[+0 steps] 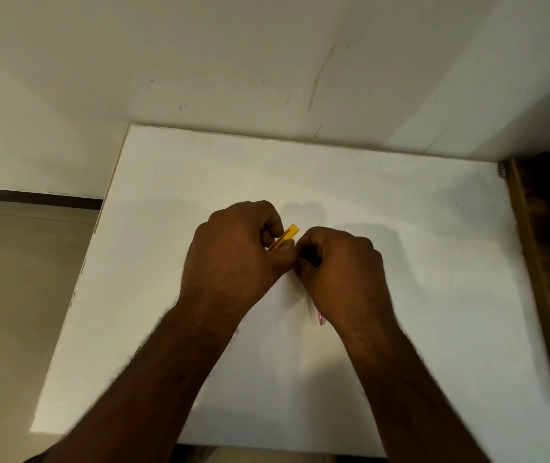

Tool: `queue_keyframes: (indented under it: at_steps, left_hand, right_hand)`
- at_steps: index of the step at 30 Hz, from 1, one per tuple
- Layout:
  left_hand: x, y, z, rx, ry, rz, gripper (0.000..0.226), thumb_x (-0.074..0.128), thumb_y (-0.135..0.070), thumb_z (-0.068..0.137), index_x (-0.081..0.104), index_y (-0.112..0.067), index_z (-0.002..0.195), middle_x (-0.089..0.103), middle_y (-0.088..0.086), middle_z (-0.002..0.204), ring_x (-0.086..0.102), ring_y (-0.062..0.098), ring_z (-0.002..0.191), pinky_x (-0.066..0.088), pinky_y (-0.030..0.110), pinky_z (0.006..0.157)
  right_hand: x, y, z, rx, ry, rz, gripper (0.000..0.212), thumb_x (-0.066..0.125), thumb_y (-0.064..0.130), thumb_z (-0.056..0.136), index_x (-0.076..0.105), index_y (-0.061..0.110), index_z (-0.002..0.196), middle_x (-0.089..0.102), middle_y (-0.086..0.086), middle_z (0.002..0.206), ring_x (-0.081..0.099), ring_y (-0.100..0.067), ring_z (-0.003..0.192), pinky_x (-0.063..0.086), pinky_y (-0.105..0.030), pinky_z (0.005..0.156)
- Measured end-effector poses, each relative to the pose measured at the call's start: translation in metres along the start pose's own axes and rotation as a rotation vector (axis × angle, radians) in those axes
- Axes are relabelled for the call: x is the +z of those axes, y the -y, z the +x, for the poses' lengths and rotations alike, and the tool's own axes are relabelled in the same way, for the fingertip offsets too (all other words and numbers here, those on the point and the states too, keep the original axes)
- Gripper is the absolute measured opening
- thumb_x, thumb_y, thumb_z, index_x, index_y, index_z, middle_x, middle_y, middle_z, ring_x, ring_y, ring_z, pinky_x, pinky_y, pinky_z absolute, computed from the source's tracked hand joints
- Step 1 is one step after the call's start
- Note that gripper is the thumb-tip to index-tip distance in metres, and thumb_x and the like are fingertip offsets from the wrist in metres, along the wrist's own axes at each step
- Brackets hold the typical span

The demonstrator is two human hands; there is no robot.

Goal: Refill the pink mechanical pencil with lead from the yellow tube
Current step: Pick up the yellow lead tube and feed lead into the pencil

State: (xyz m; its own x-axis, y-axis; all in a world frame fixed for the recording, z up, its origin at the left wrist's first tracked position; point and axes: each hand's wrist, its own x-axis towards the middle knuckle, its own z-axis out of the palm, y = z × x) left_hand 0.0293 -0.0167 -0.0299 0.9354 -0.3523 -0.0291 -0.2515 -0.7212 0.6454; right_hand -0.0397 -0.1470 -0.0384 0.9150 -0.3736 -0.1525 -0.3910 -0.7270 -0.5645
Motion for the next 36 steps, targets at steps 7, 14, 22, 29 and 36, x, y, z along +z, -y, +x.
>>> queue_keyframes:
  at_steps: [7, 14, 22, 29, 36]
  left_hand:
    - [-0.003, 0.000, 0.001, 0.010, 0.030, 0.006, 0.019, 0.078, -0.040, 0.066, 0.064, -0.032, 0.076, 0.062, -0.012, 0.067, 0.060, 0.007, 0.062, 0.046, 0.024, 0.057]
    - [-0.006, -0.002, 0.002, 0.164, 0.041, -0.022, 0.017, 0.076, -0.035, 0.069, 0.071, -0.031, 0.084, 0.061, -0.009, 0.078, 0.059, 0.008, 0.070, 0.049, 0.026, 0.061]
    - [-0.012, -0.001, 0.004, 0.216, 0.046, 0.012, 0.017, 0.074, -0.037, 0.073, 0.072, -0.032, 0.089, 0.060, -0.010, 0.086, 0.061, 0.009, 0.077, 0.053, 0.032, 0.066]
    - [-0.015, -0.002, 0.003, 0.175, 0.070, 0.014, 0.021, 0.066, -0.042, 0.068, 0.071, -0.035, 0.087, 0.061, -0.012, 0.082, 0.060, 0.007, 0.075, 0.051, 0.030, 0.066]
    - [-0.015, -0.003, 0.003, 0.126, 0.065, -0.038, 0.021, 0.074, -0.034, 0.066, 0.072, -0.033, 0.087, 0.064, -0.013, 0.079, 0.062, 0.008, 0.075, 0.048, 0.027, 0.066]
  right_hand:
    - [-0.015, -0.002, 0.006, 0.199, -0.094, 0.508, 0.010, 0.071, 0.017, 0.093, 0.077, 0.025, 0.090, 0.079, 0.003, 0.083, 0.077, -0.015, 0.078, 0.061, -0.033, 0.080]
    - [-0.016, 0.000, 0.008, 0.428, 0.090, 1.125, 0.023, 0.066, -0.003, 0.092, 0.079, 0.016, 0.089, 0.081, -0.002, 0.091, 0.079, -0.020, 0.088, 0.062, -0.024, 0.076]
    - [-0.012, -0.004, 0.009, 0.494, 0.196, 1.283, 0.022, 0.063, -0.005, 0.092, 0.079, 0.010, 0.090, 0.082, -0.007, 0.093, 0.080, -0.020, 0.083, 0.063, -0.024, 0.074]
    - [-0.013, -0.002, 0.009, 0.405, 0.129, 1.131, 0.022, 0.065, -0.004, 0.092, 0.078, 0.014, 0.091, 0.081, -0.008, 0.095, 0.080, -0.024, 0.088, 0.063, -0.028, 0.083]
    - [-0.019, -0.001, 0.011, 0.383, 0.048, 1.035, 0.019, 0.067, 0.005, 0.094, 0.075, 0.022, 0.095, 0.079, -0.007, 0.103, 0.079, -0.024, 0.093, 0.063, -0.030, 0.084]
